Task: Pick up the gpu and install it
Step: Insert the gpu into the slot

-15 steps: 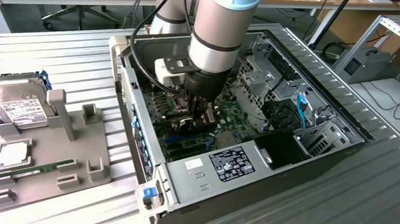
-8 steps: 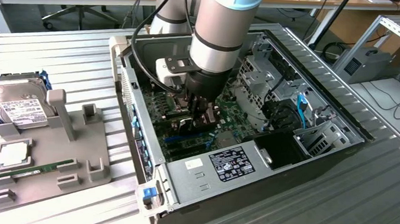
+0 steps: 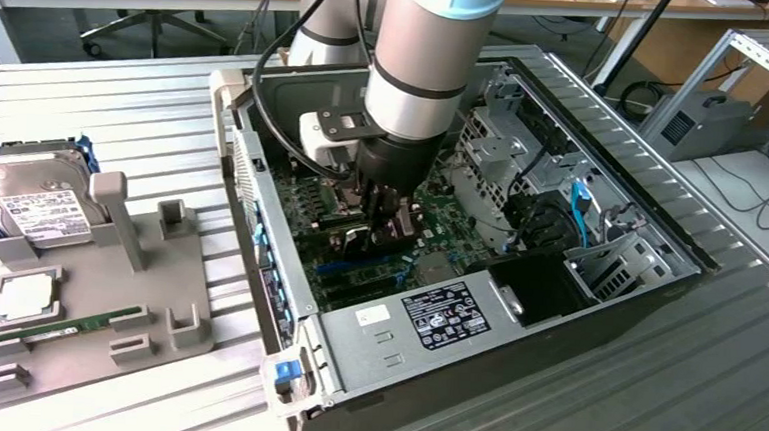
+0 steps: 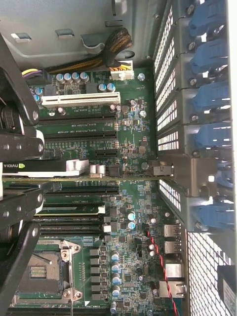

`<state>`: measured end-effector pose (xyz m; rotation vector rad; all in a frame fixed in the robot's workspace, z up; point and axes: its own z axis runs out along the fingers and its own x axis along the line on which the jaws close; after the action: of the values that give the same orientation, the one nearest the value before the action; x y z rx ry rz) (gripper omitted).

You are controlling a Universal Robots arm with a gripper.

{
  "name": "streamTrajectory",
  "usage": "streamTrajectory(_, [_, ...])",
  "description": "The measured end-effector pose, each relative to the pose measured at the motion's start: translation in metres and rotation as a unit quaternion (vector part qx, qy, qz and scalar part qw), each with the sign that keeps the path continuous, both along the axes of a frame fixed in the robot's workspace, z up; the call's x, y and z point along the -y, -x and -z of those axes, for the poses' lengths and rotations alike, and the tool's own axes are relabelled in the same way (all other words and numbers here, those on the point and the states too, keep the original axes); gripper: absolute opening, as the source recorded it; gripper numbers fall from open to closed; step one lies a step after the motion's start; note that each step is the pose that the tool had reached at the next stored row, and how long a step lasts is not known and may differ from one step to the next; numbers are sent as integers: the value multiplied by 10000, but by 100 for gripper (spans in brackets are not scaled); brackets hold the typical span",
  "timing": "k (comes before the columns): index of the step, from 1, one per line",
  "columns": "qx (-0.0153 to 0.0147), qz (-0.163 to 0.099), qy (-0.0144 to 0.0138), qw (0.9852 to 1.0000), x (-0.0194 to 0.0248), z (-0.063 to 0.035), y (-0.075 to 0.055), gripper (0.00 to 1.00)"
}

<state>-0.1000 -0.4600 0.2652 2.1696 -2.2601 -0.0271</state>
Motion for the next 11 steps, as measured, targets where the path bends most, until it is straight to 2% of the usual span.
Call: streamTrajectory(11, [0,0,1,10000,0,31,0,27])
